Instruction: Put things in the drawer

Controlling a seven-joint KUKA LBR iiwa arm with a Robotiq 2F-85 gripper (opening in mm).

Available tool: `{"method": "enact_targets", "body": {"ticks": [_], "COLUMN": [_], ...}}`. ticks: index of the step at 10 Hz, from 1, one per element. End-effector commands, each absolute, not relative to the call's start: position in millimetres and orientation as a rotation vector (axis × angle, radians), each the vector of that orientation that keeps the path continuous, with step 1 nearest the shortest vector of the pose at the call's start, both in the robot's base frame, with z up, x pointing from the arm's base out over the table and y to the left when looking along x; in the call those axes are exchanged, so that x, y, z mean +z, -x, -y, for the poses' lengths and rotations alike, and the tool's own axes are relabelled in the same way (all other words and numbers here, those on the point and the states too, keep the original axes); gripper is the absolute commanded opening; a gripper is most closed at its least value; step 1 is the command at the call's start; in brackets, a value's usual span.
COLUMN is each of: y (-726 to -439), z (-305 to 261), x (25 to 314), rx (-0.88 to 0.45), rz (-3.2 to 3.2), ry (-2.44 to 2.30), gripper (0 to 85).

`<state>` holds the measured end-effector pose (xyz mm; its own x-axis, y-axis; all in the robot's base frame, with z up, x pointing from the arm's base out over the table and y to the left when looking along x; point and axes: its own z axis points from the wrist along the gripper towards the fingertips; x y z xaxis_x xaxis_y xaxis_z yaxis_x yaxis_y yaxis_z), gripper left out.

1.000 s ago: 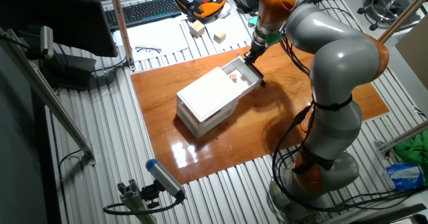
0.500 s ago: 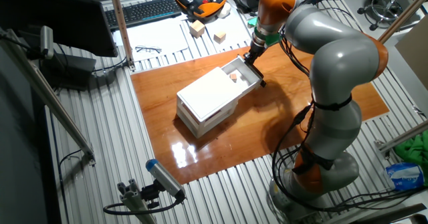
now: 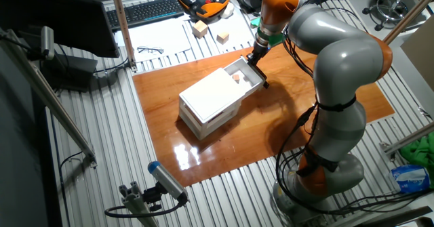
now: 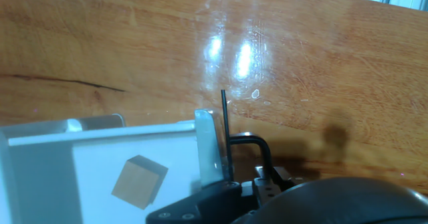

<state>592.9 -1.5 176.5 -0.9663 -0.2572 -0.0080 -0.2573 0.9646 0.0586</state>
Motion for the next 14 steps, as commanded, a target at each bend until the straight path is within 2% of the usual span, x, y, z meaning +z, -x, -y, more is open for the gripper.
{"method": "enact_targets", "body": {"ticks": [1, 14], "y": [-593, -583], "z": [1, -31], "x": [177, 177], "rx": [0.092, 0.083], "rz": [-3.112, -3.093], "ry": [0.407, 0.499], "gripper": [0.0, 0.0]}}
